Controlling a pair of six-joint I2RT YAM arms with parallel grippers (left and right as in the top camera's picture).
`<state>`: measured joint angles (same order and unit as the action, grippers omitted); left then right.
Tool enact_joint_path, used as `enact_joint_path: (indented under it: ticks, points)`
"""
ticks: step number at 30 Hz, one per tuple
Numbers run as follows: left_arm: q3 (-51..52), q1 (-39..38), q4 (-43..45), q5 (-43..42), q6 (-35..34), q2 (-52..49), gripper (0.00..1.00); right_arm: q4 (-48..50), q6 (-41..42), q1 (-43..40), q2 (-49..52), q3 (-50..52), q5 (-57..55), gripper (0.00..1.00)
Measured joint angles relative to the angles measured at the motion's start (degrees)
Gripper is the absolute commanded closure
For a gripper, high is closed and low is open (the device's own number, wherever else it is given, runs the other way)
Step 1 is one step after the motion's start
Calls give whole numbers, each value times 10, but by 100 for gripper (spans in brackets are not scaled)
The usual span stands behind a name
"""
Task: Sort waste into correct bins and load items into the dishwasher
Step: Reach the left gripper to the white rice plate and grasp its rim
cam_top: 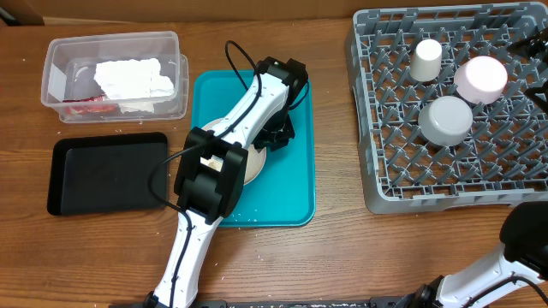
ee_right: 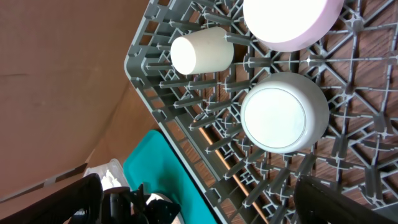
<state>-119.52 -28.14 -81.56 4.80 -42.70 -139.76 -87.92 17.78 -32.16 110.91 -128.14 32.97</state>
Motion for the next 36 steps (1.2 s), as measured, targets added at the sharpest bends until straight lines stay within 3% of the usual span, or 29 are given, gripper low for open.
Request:
enact_joint_path:
  ticks: [6,10,15,20,25,36]
  points:
    - [0,-2,0,6,-5,0,78,0,0,0,0,0,0,0]
    - [0,-6,0,7,-6,0,87,0,0,0,0,0,0,0]
    - [0,-8,2,7,-7,0,86,0,0,0,0,0,0,0]
    - [1,-8,6,9,-7,0,96,0,0,0,0,0,0,0]
    - [1,-8,0,13,-7,0,96,0,0,0,0,0,0,0]
    - [-33,-11,-135,54,-47,0,96,0,0,0,0,0,0,0]
